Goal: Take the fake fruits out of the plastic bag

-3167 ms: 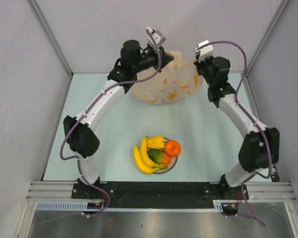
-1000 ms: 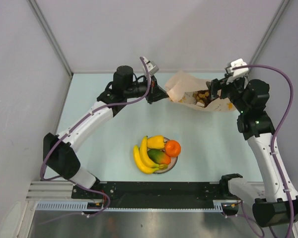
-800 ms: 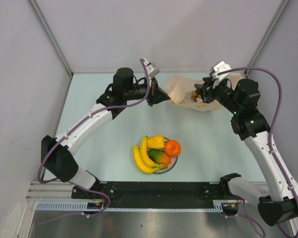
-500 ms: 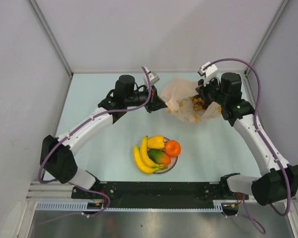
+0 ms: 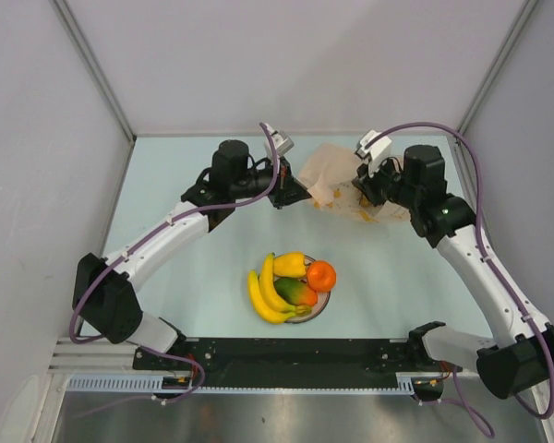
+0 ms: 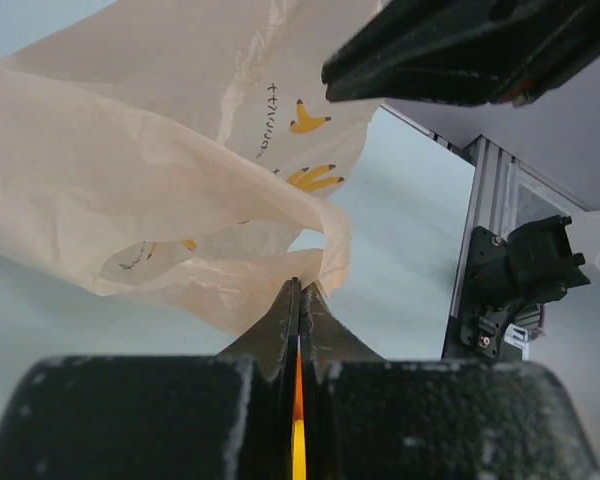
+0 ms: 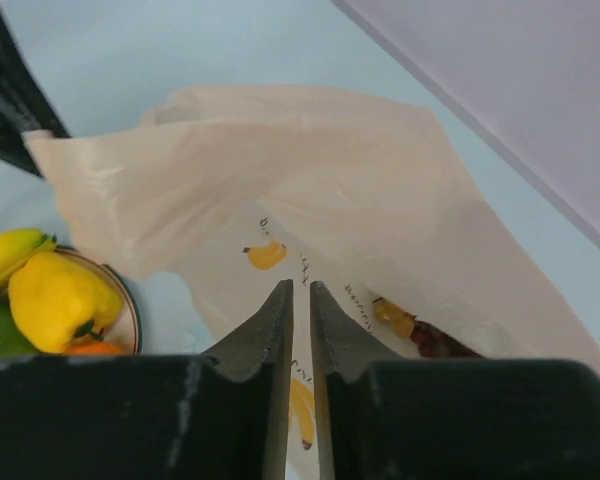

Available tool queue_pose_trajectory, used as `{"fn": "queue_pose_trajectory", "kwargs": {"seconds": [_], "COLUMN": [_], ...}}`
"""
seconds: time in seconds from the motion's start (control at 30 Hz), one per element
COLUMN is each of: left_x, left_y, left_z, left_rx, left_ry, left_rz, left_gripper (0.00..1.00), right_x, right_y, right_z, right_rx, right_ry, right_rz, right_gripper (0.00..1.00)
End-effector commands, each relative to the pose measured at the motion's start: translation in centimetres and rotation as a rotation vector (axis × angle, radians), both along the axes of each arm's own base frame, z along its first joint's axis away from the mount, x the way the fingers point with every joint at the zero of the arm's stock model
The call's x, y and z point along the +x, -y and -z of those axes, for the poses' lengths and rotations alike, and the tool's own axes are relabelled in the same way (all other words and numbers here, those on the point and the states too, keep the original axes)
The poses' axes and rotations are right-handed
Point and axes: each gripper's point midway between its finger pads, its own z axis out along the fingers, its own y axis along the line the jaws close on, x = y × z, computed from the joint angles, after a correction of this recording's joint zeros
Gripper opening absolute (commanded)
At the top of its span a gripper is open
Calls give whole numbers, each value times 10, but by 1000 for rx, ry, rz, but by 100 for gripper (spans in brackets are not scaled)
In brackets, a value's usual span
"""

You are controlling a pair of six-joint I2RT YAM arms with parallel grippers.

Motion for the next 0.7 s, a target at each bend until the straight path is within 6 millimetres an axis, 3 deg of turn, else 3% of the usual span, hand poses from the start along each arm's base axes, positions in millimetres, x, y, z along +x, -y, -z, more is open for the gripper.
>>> {"fn": "queue_pose_trajectory", "kwargs": {"seconds": [0.0,0.07,0.17,0.37,0.47,0.5,0.6,0.67], "left_x": [-1,-1,-1,-3,-5,-5,-6,-6], "left_y": [3,4,4,2,1,1,0,1], "left_z": [-24,-28,-33,-35,-31,-30,-27,-23], "left_rx": [-53,-59,-63,-62,-57,-55,-52,-47], "left_ry": [23,33,49,68,63,64,60,46], "left_rz": [-2,-1,0,4,8,8,10,12], "left_gripper": [0,0,0,0,0,0,0,0], "right_x": [-8,9,29,59,82,89,119,141], "right_y": [5,22,35,32,30,31,39,46], "right_z": [28,37,58,106,129,134,162,164], "right_rx": [-82,-125,-180,-235,-246,-248,-279,-286], "right_ry": [-73,-41,-59,-128,-138,-135,-122,-61], "right_rz": [1,102,121,91,122,141,219,280], "right_gripper": [10,7,3,4,27,43,63,70]}}
